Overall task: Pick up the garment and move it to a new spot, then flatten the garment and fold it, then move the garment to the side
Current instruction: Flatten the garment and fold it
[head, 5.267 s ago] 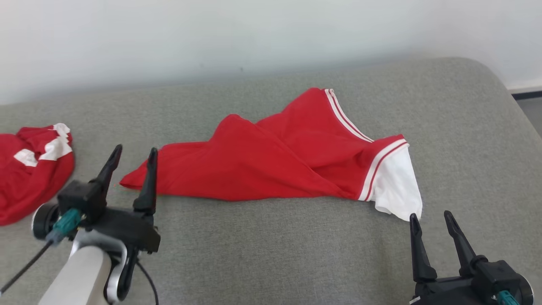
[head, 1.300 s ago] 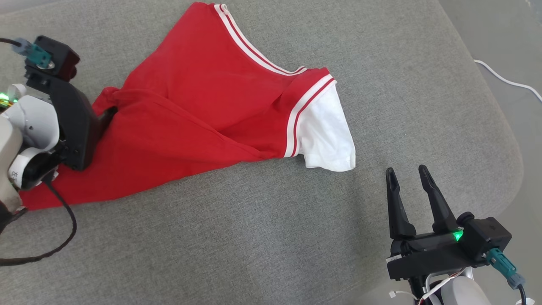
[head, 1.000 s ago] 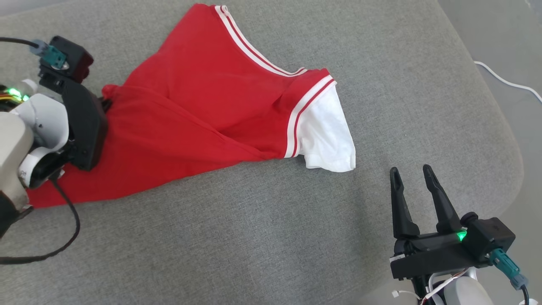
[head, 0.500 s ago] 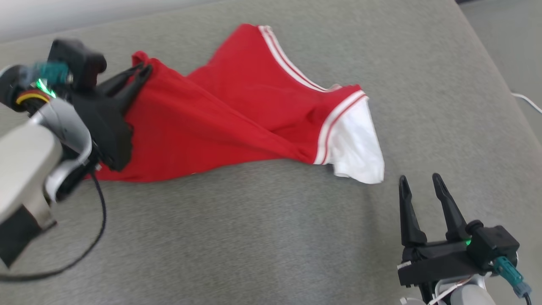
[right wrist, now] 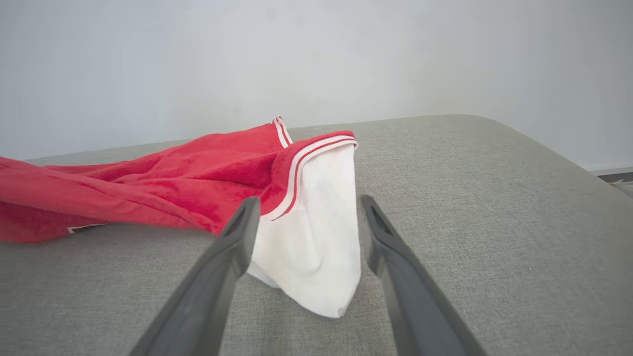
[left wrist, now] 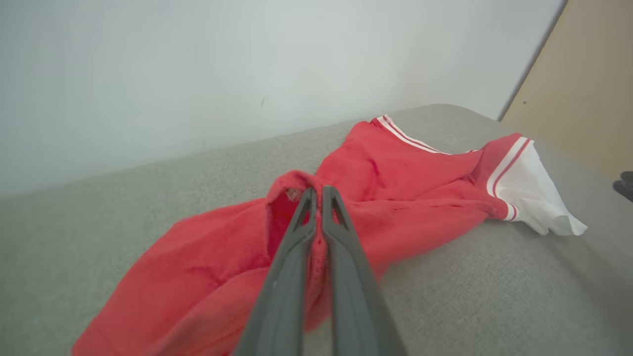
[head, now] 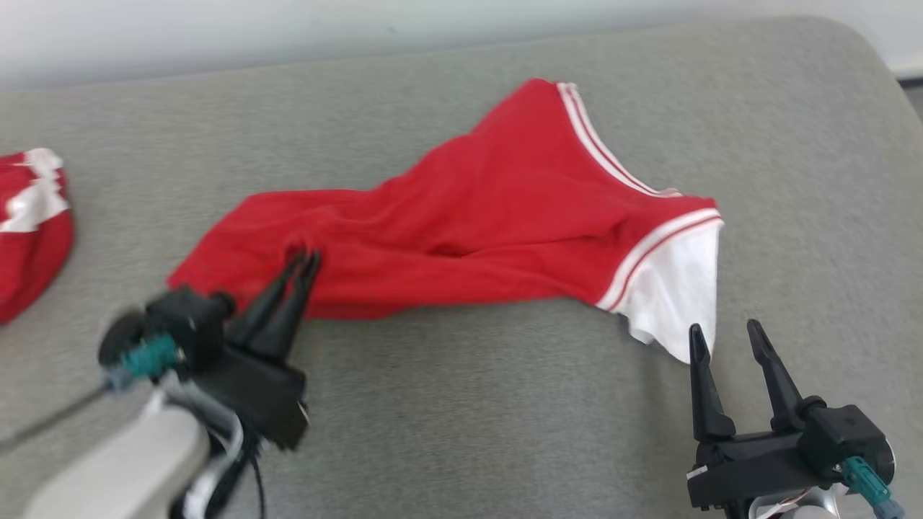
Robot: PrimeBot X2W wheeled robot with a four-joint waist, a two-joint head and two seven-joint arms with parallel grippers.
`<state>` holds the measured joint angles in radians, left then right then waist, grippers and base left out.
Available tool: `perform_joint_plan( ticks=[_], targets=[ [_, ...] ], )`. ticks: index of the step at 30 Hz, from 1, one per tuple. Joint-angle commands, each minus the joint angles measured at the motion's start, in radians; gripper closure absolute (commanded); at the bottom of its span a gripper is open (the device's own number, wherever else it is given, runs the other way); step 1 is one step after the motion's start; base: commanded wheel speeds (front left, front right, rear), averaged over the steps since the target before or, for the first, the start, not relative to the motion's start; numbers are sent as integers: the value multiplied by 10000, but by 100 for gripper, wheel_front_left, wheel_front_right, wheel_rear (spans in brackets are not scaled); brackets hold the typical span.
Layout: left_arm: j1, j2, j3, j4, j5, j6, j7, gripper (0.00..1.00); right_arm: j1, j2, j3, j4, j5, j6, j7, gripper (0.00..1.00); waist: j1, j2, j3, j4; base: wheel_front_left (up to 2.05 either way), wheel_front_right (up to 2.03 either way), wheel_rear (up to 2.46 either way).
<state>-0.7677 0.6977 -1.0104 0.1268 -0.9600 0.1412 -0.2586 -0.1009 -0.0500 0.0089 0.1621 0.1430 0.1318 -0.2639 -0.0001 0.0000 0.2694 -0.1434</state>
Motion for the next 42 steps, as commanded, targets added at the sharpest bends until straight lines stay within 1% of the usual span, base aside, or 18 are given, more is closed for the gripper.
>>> perform_joint_plan(
  ticks=[1, 3, 7, 8, 10, 15, 21, 22, 23, 26, 30, 36, 39, 42],
  targets=[
    [725, -267, 419, -248, 217, 176, -74, 100, 166, -6, -24, 20, -135, -25, -7, 0, 1, 0, -397, 600, 0, 0, 0],
    [1512, -513, 814, -340, 470, 239, -65, 100, 191, -9, -76, 28, -201, -23, -7, 0, 1, 0, -466, 755, 0, 0, 0],
    [2844, -1192, 1643, -323, 958, 19, -69, 100, 213, -4, -133, 27, -353, -23, -5, 0, 1, 0, -534, 990, 0, 0, 0],
    [2844, -1192, 1643, -323, 958, 19, -69, 100, 213, -4, -133, 27, -353, -23, -5, 0, 1, 0, -534, 990, 0, 0, 0],
    [3449, -1484, 1876, -142, 1216, -176, -69, 100, 231, -9, -124, 57, -429, -23, -5, 0, 1, 0, -590, 1068, 0, 0, 0],
    [4693, -2288, 2848, 260, 1839, -558, -71, 100, 343, -6, -129, 75, -532, -23, -7, 0, 1, 0, -762, 1194, 0, 0, 0],
    [5671, -2904, 3909, 861, 2685, -1095, -70, 100, 476, -4, -163, 119, -630, -23, -7, 0, 1, 0, -1007, 1374, 0, 0, 0],
    [5808, -3044, 4219, 1000, 2944, -1297, -72, 75, 533, -6, -141, 158, -605, -23, -5, 0, 1, 0, -1083, 1432, 0, 0, 0],
    [5867, -3153, 4422, 1030, 3077, -1383, -71, 0, 547, -8, -149, 176, -597, -23, -7, 0, 1, 0, -1130, 1460, 0, 0, 0],
    [6112, -3473, 5193, 812, 3454, -1621, -71, 0, 606, -29, -155, 195, -565, -23, -7, 0, 1, 0, -1237, 1541, 0, 0, 0],
    [6425, -3937, 6420, 425, 4049, -1833, -71, 0, 647, -43, -167, 202, -522, -23, -7, 0, 1, 0, -1379, 1613, 0, 0, 0],
    [7032, -4590, 8383, -66, 4827, -1915, -71, 0, 817, -75, -187, 187, -442, -23, -7, 0, 1, 0, -1679, 1619, 0, 0, 0],
    [7324, -4848, 9126, -240, 5231, -2046, -71, 0, 886, -77, -206, 173, -458, -23, -6, 0, 1, 0, -1809, 1611, 0, 0, 0],
    [7602, -4965, 9714, -365, 5614, -2123, -72, 0, 1024, -79, -223, 160, -432, -23, -6, 0, 1, 0, -1927, 1608, 0, 0, 0]
  ],
)
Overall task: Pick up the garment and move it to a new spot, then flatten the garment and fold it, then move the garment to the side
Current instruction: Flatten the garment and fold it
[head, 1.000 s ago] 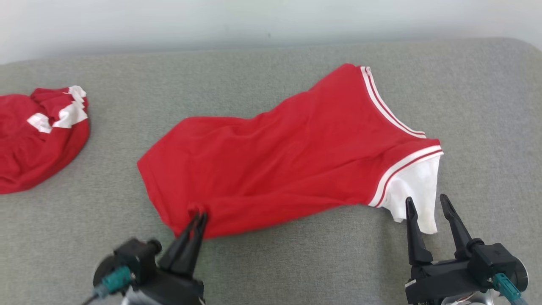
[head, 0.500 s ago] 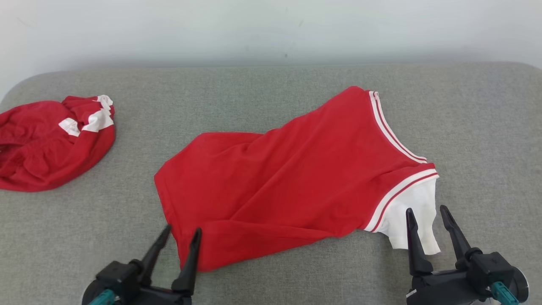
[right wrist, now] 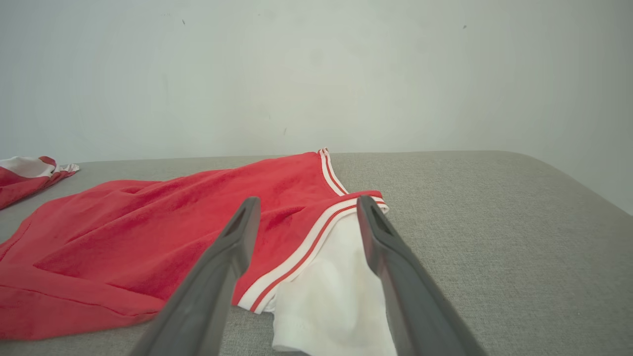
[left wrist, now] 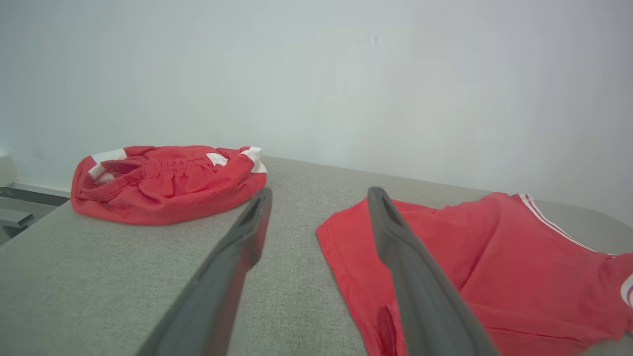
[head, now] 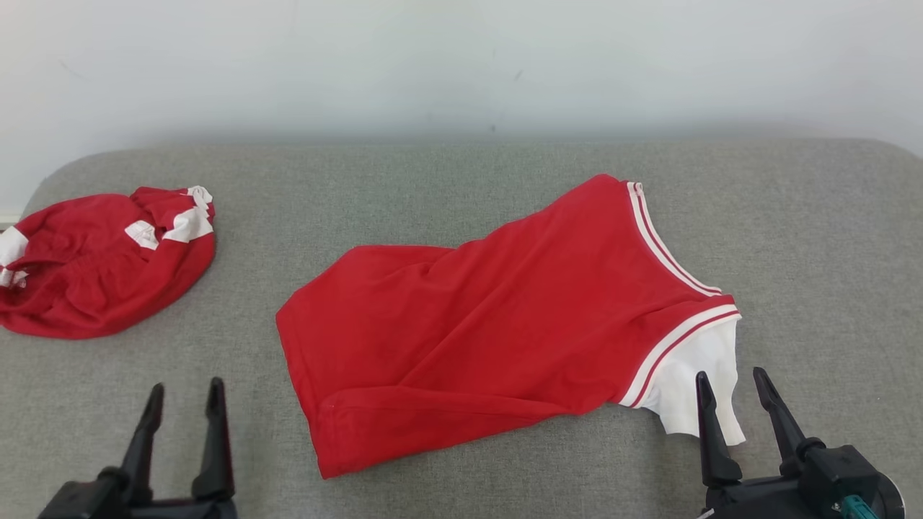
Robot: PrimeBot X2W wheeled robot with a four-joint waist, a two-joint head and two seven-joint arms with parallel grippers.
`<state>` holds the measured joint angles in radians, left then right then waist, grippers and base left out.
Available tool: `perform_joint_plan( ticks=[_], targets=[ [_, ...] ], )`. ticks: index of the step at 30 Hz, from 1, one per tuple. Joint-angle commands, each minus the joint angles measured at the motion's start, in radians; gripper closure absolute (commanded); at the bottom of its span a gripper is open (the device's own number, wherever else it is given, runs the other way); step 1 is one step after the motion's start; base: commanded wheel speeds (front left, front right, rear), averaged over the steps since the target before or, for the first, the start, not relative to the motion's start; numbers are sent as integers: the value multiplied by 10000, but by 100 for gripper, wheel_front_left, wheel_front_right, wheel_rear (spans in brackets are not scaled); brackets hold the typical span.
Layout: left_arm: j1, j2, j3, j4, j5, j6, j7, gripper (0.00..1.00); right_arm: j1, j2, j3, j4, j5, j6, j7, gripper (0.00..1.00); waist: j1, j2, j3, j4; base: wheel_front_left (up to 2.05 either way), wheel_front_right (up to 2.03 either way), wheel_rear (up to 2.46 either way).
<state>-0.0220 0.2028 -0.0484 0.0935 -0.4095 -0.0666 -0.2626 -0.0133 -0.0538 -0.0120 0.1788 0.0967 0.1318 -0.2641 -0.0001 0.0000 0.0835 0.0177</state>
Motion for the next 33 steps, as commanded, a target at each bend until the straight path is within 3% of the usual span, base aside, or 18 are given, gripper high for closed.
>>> perform_joint_plan(
  ticks=[1, 16, 33],
  targets=[
    [222, -75, 248, -82, 214, -71, -31, 0, 175, -46, -31, -8, 39, -23, -5, 0, 1, 0, -90, -5, 0, 0, 0],
    [1176, -671, 1388, -190, 1263, -363, -32, 0, 637, -165, -115, 111, 112, -23, -4, 0, 1, 0, -569, -38, 0, 0, 0],
    [1572, -857, 1234, 432, 1562, -599, -32, 0, 935, -140, -80, 260, 155, -23, -3, 0, 1, 0, -892, -26, 0, 0, 0]
  ],
)
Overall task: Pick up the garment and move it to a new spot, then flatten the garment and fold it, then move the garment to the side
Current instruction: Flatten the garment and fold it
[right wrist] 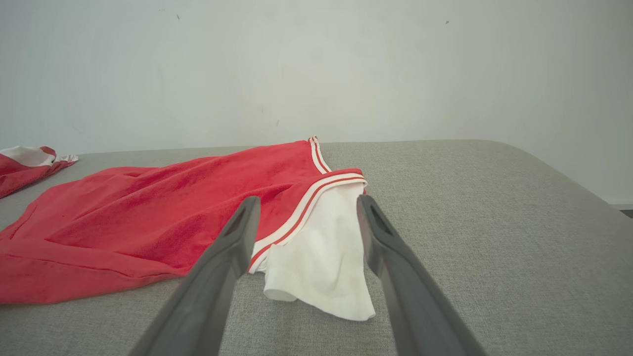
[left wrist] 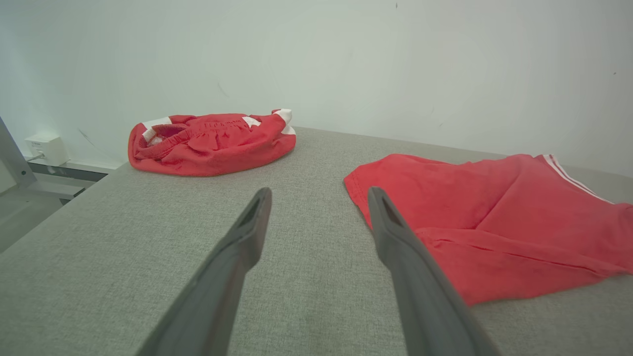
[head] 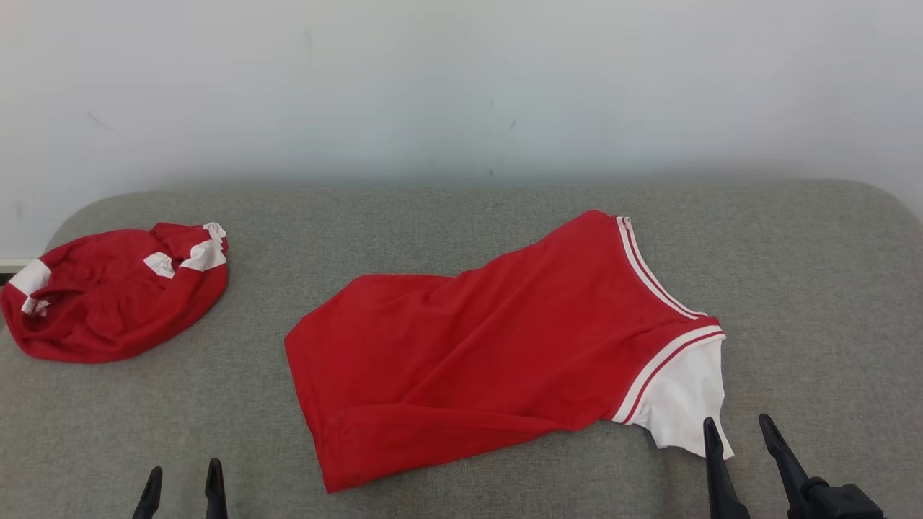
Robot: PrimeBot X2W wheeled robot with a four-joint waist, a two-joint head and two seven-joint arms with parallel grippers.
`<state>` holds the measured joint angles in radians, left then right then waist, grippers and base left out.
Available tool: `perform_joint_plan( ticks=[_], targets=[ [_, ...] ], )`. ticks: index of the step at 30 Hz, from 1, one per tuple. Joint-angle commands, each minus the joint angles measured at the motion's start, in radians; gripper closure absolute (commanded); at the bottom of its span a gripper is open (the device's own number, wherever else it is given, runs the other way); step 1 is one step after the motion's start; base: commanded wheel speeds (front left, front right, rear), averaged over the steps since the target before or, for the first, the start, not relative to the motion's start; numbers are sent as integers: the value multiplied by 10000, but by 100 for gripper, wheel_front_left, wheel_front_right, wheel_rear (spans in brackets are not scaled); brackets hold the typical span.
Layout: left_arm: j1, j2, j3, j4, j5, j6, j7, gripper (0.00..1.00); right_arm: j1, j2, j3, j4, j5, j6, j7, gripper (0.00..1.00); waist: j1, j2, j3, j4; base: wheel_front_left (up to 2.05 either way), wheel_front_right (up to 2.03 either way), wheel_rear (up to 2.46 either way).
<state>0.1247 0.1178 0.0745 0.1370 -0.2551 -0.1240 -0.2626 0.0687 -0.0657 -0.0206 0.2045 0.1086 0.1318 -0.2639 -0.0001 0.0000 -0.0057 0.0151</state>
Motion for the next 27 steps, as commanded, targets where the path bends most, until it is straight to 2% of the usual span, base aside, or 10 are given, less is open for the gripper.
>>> perform_joint_plan(
  ticks=[1, 13, 20, 27],
  targets=[
    [113, -16, -12, 33, 38, -30, -32, 0, 118, -22, 7, 7, 40, -23, -6, 0, 1, 0, -3, -2, 0, 0, 0],
    [-261, 112, -263, 366, -43, -57, -32, 0, 74, -1, -6, 96, 53, -23, -5, 0, 1, 0, -15, 0, 0, 0, 0],
    [-1045, 427, -1364, 816, -318, -55, -32, 0, -253, -236, 22, 267, 50, -23, -6, 0, 1, 0, 103, -57, 0, 0, 0],
    [-2439, 987, -2815, 1976, -1171, -56, 159, 0, -1069, -559, 123, 965, -55, -24, 10, 0, 1, 0, 605, -253, 0, 0, 0]
  ],
)
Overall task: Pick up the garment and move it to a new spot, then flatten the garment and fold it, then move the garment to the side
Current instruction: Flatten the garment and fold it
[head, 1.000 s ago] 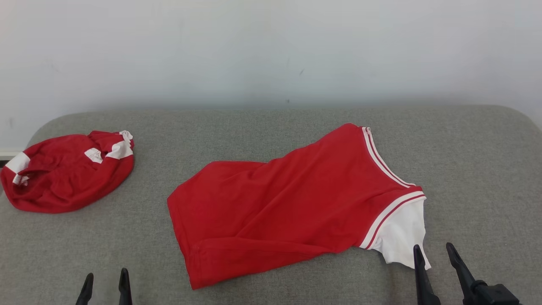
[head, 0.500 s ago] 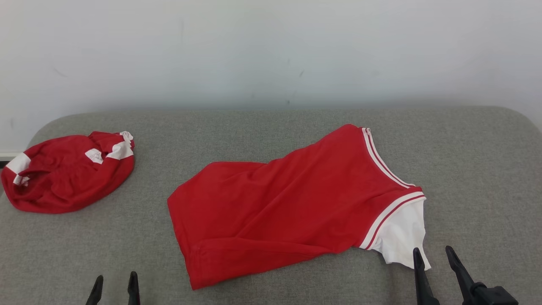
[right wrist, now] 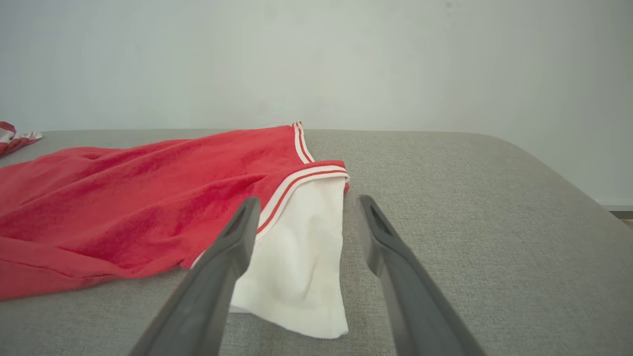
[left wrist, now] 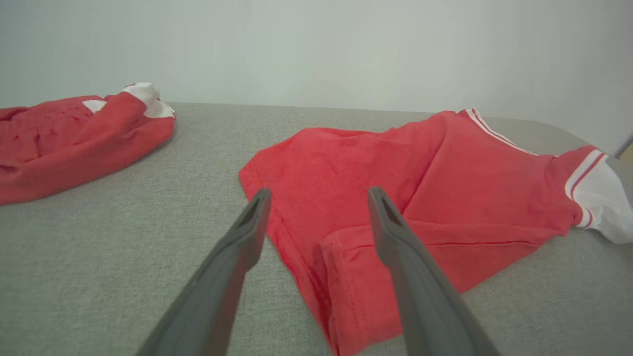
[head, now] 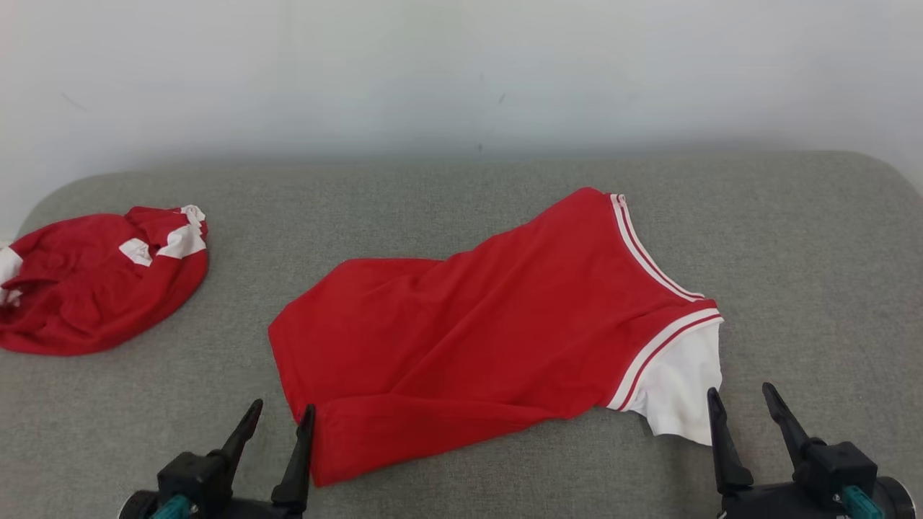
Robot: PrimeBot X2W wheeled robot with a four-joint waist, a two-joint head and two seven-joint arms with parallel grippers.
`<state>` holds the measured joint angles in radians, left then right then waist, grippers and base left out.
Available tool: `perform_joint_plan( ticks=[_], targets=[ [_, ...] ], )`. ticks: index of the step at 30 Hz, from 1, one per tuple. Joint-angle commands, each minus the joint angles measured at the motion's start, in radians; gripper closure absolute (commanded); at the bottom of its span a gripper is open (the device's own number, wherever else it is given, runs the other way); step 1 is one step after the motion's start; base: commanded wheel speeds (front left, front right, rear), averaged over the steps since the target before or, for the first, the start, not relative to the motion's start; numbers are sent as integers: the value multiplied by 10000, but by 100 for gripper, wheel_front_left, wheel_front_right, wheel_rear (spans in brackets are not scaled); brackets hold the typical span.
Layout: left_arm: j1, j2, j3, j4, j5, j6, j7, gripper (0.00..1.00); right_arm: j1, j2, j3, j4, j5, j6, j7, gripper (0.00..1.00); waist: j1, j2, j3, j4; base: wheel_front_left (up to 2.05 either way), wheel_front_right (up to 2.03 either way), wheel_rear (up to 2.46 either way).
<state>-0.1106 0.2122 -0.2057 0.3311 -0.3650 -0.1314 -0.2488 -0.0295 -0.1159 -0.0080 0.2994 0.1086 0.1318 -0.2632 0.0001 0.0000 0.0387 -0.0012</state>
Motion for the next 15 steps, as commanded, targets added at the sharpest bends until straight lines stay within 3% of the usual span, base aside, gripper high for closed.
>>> perform_joint_plan(
  ticks=[1, 15],
  targets=[
    [-284, 130, -237, 207, -185, 17, 38, 0, -211, -83, -12, 153, -77, -24, 5, 0, -1, 0, 246, -119, 0, 0, 0],
    [-1814, 736, -2496, 2278, -1615, 19, 121, 0, -1751, -221, -200, 2618, -51, -24, -10, 0, -1, 0, 1016, -389, 0, 0, 0]
  ],
)
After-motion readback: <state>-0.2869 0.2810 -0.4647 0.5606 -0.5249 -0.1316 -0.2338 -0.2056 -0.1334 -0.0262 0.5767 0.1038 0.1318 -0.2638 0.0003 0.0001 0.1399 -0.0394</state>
